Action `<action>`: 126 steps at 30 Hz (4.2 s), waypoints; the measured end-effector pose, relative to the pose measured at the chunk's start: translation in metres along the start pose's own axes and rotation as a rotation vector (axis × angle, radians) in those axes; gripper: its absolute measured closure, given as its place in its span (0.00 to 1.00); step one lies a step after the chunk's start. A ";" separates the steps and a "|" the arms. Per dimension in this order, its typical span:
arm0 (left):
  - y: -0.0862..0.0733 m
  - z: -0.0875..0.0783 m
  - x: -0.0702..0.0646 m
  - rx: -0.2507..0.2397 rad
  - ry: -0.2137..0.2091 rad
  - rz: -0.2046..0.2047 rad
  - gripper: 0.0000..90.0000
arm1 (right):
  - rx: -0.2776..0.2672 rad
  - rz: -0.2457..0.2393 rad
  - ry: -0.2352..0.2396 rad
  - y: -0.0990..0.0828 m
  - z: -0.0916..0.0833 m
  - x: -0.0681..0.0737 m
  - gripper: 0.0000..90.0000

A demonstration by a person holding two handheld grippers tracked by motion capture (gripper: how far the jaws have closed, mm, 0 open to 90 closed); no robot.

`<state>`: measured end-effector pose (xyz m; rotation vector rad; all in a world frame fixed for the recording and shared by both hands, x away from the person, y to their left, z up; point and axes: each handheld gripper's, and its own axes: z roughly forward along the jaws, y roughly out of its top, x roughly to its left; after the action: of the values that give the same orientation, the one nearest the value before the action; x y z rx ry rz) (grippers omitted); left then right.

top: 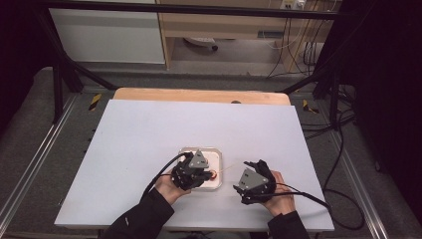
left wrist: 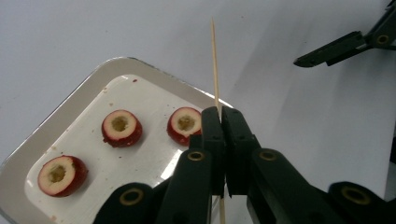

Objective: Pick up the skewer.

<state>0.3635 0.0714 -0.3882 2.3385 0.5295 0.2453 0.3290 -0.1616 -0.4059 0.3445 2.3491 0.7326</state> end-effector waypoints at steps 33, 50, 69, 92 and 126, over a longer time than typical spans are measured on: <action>0.033 0.032 -0.032 0.105 -0.078 0.128 0.98 | 0.012 -0.484 0.023 -0.002 0.005 0.021 0.79; 0.034 0.036 -0.035 0.121 -0.090 0.143 0.98 | 0.035 -0.598 0.053 -0.004 0.007 0.025 0.98; 0.029 0.030 -0.017 0.255 -0.110 0.054 0.88 | 0.108 -0.752 -0.047 0.008 0.010 0.024 0.99; 0.029 0.036 -0.023 0.299 -0.061 0.071 0.98 | 0.098 -0.735 -0.085 0.014 0.011 0.025 0.83; -0.066 -0.038 0.016 -0.009 0.104 -0.122 0.98 | 0.058 0.504 0.172 -0.009 0.010 -0.036 0.10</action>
<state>0.3456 0.1448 -0.4059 2.2843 0.7174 0.3122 0.3622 -0.1803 -0.3991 0.9560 2.4704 0.9560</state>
